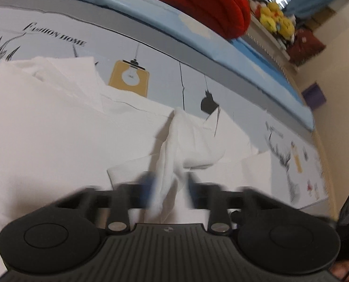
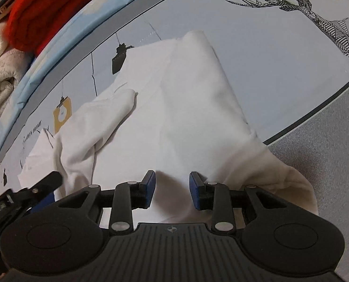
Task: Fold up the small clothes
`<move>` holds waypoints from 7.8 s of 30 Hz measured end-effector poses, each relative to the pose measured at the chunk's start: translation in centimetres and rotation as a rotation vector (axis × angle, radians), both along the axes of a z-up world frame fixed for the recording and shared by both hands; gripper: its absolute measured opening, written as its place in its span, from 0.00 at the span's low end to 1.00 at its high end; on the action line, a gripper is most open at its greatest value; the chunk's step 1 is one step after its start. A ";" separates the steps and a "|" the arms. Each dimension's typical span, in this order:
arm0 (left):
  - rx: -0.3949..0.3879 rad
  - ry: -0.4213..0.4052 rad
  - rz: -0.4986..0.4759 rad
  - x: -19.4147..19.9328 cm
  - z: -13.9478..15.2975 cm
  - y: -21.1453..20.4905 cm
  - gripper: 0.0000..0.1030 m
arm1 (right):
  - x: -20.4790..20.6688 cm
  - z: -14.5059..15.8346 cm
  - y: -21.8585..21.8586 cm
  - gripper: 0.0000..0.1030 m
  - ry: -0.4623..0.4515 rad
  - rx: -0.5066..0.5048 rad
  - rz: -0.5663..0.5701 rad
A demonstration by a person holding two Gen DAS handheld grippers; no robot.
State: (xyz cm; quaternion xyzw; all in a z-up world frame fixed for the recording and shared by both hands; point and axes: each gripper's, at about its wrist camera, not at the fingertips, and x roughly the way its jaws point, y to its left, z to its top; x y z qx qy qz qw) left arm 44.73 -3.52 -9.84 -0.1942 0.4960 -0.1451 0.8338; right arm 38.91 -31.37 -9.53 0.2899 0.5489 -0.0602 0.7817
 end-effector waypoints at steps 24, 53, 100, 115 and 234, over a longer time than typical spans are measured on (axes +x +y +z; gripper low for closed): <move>-0.287 0.055 0.317 -0.6 0.2 11.1 0.46 | -0.2 0.8 1.6 0.31 -0.012 -0.031 0.007; -0.211 -0.095 0.326 0.8 2.1 9.2 0.05 | 1.0 0.5 3.4 0.32 -0.001 -0.014 0.230; -0.066 0.094 0.691 -7.9 3.7 14.5 0.01 | -4.8 1.1 -3.6 0.39 0.038 0.113 -0.223; 0.111 -0.134 0.623 -7.5 7.4 10.4 0.01 | -5.1 2.3 -2.6 0.42 0.010 0.162 -0.293; 0.073 -0.091 0.325 -2.2 5.8 14.2 0.11 | -2.6 2.4 -5.2 0.28 -0.074 0.030 -0.261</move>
